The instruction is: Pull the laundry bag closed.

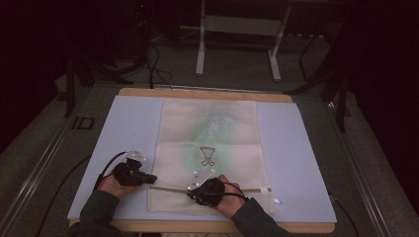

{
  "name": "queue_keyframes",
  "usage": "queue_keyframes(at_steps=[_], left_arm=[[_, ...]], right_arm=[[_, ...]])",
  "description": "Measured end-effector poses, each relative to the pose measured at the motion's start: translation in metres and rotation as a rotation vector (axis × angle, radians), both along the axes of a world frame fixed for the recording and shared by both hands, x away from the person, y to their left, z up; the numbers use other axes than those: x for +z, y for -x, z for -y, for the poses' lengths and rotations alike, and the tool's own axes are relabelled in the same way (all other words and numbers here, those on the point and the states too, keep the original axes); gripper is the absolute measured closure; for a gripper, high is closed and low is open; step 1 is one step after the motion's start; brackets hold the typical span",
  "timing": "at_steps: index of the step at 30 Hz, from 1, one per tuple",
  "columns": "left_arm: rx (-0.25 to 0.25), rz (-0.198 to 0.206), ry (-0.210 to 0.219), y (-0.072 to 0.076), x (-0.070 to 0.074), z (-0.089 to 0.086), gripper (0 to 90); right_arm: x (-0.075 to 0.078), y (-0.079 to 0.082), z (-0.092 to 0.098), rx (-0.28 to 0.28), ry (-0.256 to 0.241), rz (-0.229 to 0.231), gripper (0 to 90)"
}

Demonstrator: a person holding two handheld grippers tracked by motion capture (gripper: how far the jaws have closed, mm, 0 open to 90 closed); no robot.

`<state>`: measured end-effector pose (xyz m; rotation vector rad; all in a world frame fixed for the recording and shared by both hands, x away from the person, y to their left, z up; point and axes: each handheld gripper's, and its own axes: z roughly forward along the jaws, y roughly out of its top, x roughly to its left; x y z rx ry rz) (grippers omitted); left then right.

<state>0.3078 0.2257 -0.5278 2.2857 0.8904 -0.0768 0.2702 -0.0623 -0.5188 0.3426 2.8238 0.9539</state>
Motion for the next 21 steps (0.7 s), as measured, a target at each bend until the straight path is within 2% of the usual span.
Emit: queue_keyframes(at_steps=[21], left_arm=[[0.001,-0.004,0.003,-0.0003,-0.0003,-0.0005,90.0]], right_arm=[[0.002,-0.0022,0.0093,-0.009,0.01,0.0,82.2]])
